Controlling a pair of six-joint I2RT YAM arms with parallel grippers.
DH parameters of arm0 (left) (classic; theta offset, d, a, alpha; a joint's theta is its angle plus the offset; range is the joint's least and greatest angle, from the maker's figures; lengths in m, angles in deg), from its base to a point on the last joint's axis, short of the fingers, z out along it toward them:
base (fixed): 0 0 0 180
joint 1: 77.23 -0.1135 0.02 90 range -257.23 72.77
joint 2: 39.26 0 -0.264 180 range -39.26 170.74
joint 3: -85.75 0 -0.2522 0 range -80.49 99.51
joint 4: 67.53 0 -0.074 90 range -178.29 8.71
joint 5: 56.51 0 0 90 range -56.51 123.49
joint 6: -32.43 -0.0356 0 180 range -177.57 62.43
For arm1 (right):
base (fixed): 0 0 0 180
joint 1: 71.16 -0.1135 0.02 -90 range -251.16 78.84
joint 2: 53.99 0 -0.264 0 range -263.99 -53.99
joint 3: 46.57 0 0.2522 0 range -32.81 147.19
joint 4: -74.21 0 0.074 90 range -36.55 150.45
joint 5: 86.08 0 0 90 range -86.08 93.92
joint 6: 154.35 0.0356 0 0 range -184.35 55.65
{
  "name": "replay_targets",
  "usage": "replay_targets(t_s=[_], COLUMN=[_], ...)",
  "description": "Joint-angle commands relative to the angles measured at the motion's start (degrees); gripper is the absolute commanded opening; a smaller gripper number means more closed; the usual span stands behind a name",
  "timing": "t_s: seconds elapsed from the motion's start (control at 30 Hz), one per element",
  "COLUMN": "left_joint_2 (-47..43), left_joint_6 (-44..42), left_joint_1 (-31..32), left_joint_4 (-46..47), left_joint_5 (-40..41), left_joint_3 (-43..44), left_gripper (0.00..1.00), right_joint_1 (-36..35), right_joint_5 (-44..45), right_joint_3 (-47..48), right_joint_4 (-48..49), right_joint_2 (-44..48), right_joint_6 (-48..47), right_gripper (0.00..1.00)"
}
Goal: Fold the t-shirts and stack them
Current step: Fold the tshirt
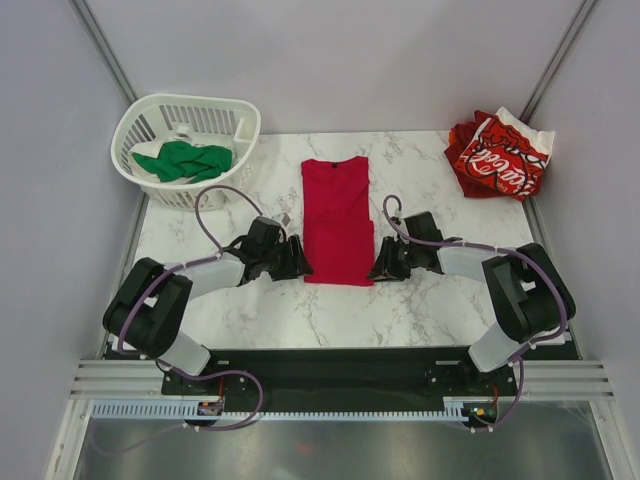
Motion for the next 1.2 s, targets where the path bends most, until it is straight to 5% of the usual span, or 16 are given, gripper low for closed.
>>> replay_targets(t_s=[0.0,0.1,0.17,0.33,0.67,0.87,1.17], left_joint_2=[0.9,1.2,1.8,1.3,-11.5,-27.6,-46.0], left_joint_6=[1.8,2.7,3.4,3.9,6.2,10.9,15.0], left_joint_1=[0.5,1.5,2.1,2.9,4.5,7.8,10.0], left_joint_4=[2.9,4.4,5.6,6.4,-2.9,-11.7,-28.9], left_joint_5=[-1.6,-1.8,-1.7,-1.4,1.6,2.1,4.7], left_joint_3=[-2.0,-3.3,-4.2,-4.8,-9.7,-15.4,-12.3], left_gripper=[0.59,0.58,0.48,0.03,0.02,0.02,0.02], right_joint_1=[-0.6,-0.6,-0.5,-0.6,-6.2,-15.1,-15.9], right_joint_5=[0.1,-0.4,-0.4,-1.0,1.0,9.5,14.8], right_joint_3=[-1.1,-1.2,-1.4,-1.9,-6.5,-10.2,-4.2], right_joint_4=[1.5,1.9,2.2,2.6,0.6,-5.5,-21.1], right_joint_2=[-1.6,-2.2,-2.4,-2.0,8.7,21.7,37.4], right_joint_6=[-0.3,-0.2,-0.1,-0.3,1.3,6.8,7.2], right_gripper=[0.32,0.23,0.17,0.05,0.00,0.00,0.00])
